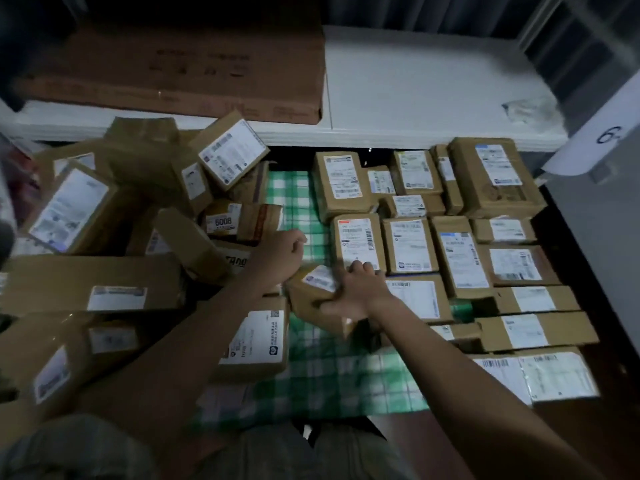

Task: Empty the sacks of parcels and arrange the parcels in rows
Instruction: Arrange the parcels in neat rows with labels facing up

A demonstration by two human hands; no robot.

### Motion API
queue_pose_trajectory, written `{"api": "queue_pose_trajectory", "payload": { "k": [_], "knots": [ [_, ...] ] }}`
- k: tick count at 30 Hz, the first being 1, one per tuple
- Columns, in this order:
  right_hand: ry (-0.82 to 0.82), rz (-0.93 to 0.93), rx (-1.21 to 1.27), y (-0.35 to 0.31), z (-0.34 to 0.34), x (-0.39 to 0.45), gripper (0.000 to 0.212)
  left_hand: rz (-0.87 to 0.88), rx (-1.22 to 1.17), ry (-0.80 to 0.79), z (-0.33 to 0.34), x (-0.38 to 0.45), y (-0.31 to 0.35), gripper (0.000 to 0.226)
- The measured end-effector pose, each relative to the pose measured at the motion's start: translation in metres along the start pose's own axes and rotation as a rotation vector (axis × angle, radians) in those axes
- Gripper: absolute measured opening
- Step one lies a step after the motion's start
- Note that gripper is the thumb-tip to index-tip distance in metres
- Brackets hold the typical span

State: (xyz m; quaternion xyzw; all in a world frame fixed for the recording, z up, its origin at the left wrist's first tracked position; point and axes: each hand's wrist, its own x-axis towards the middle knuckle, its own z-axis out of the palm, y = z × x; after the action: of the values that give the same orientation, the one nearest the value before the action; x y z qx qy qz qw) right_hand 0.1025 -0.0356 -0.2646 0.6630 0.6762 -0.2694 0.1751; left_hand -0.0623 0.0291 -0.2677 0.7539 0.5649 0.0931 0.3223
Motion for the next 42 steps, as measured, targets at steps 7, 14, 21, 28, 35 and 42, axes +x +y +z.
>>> {"api": "queue_pose_trajectory", "payload": {
  "k": [7, 14, 21, 28, 35, 42],
  "knots": [
    [0.204, 0.1, 0.272, 0.014, -0.087, -0.003, 0.078, -0.059, -0.036, 0.213, -0.03, 0.046, -0.001, 0.027],
    [0.419, 0.152, 0.522, -0.007, -0.11, 0.077, 0.075, -0.098, 0.068, 0.303, -0.064, 0.071, -0.011, 0.015],
    [0.406, 0.142, 0.399, -0.035, -0.114, 0.169, 0.068, -0.18, 0.254, 0.36, -0.089, 0.108, -0.027, 0.047],
    [0.339, 0.157, 0.031, -0.046, -0.089, 0.221, 0.079, -0.232, 0.463, 0.294, -0.097, 0.137, -0.05, 0.063],
    [0.338, -0.021, -0.342, -0.043, -0.074, 0.229, 0.101, -0.277, 0.501, 0.283, -0.103, 0.144, -0.053, 0.066],
    [0.303, -0.19, -0.375, -0.038, -0.085, 0.23, 0.081, -0.298, 0.557, 0.306, -0.107, 0.147, -0.052, 0.066]
  ]
}}
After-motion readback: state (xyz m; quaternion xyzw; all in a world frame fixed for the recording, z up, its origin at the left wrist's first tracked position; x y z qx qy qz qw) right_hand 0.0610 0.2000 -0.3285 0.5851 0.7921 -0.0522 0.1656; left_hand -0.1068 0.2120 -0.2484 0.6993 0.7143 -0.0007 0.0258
